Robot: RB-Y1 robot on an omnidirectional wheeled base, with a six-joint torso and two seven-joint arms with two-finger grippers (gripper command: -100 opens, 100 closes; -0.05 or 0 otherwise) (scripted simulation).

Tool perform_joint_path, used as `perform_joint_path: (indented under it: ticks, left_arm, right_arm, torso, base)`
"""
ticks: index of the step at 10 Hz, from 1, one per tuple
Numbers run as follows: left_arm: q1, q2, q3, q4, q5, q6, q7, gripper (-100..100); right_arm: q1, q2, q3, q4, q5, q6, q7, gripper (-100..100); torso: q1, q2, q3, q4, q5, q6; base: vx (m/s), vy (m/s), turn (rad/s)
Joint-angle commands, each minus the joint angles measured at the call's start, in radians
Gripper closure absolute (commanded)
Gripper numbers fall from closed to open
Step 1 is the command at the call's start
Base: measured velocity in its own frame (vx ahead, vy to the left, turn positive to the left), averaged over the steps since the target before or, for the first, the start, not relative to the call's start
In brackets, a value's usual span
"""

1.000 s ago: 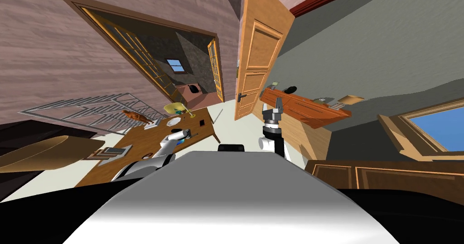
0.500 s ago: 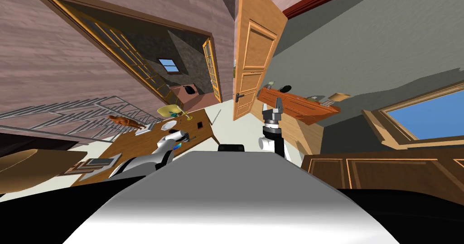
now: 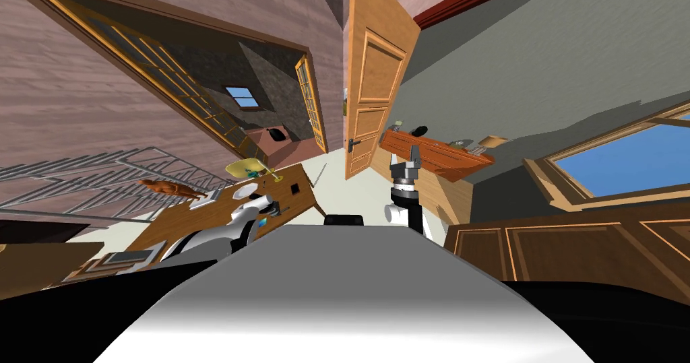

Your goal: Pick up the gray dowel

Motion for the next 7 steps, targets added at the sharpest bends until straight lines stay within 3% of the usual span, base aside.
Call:
perform_joint_path:
  ticks: [1,5,7]
  left_arm:
    - [-0.003,0.008,0.004,0.027,0.003,0.043,0.003,-100]
    - [-0.029,0.027,0.013,0.118,0.013,0.113,-0.010,-100]
    - [-0.029,0.027,0.013,0.118,0.013,0.113,-0.010,-100]
  right_arm:
    - [0.000,0.000,0.000,0.000,0.000,0.000,0.000,0]
    - [0.000,0.000,0.000,0.000,0.000,0.000,0.000,0]
    - [0.000,0.000,0.000,0.000,0.000,0.000,0.000,0]
  torso:
    - [0.000,0.000,0.000,0.000,0.000,0.000]
    - [0.000,0.000,0.000,0.000,0.000,0.000]
    - [0.000,0.000,0.000,0.000,0.000,0.000]
  base:
    - [0.024,0.026,-0.078]
    - [0.022,0.027,-0.100]
    - [0.011,0.016,-0.021]
